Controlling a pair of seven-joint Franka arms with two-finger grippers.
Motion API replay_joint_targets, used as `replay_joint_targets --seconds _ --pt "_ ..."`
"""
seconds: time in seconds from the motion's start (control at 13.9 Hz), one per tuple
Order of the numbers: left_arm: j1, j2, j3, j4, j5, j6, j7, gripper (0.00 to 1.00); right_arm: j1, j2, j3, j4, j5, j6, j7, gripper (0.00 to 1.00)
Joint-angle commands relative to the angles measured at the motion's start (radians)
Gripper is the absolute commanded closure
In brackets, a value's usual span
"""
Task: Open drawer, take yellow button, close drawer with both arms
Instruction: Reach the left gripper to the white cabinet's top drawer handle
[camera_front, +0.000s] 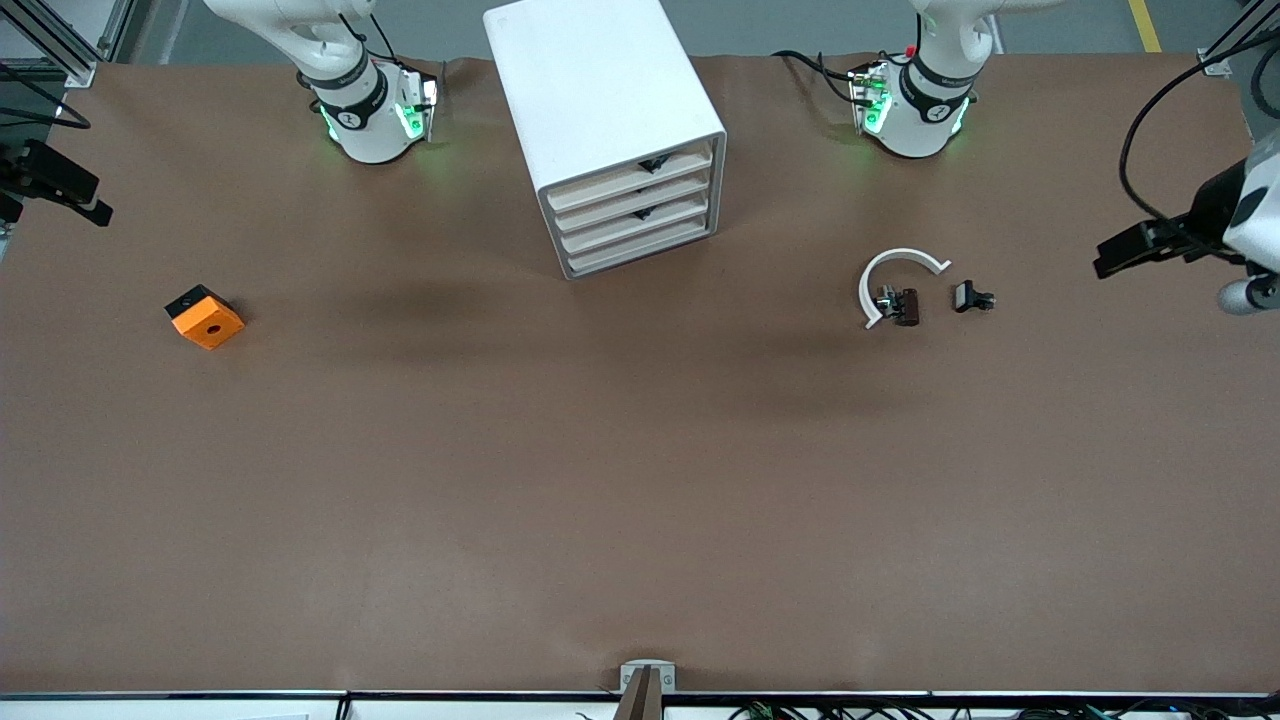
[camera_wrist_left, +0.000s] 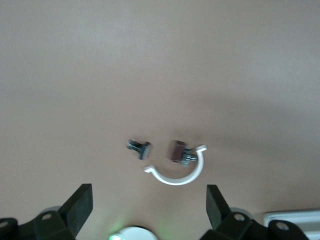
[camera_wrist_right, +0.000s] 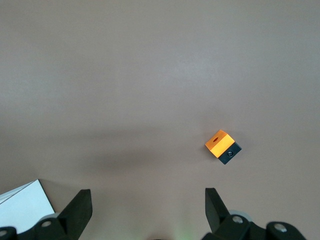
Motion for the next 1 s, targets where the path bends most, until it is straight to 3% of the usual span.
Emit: replay_joint_targets --seconds 0.0,0.14,0.29,0.5,0.79,0.93 --pt "-0.041 0.062 -0.013 0.034 -0.093 -0.026 -0.298 0.00 0.004 0.073 0.003 0.027 -0.002 -0.012 -0.004 0.00" --pt "-0.056 0.119 -0.018 0.038 -0.203 -0.025 -0.540 0.00 0.004 0.155 0.005 0.032 -0.002 -0.009 -0.014 0.00" --pt "-0.105 0.172 -0.020 0.041 -0.216 -0.025 -0.692 0.00 0.001 0.170 0.005 0.039 -0.003 0.001 -0.016 0.00" --pt "-0.181 0.272 -0.021 0.099 -0.223 -0.025 -0.967 0.00 -0.006 0.287 0.005 0.061 -0.005 0.005 -0.016 0.00" --pt "-0.233 0.366 -0.021 0.098 -0.353 -0.025 -1.470 0.00 -0.008 0.292 0.005 0.068 -0.008 0.001 -0.016 0.00" --pt "-0.259 0.419 -0.023 0.098 -0.445 -0.025 -1.599 0.00 -0.011 0.295 0.003 0.068 -0.008 0.004 -0.016 0.00"
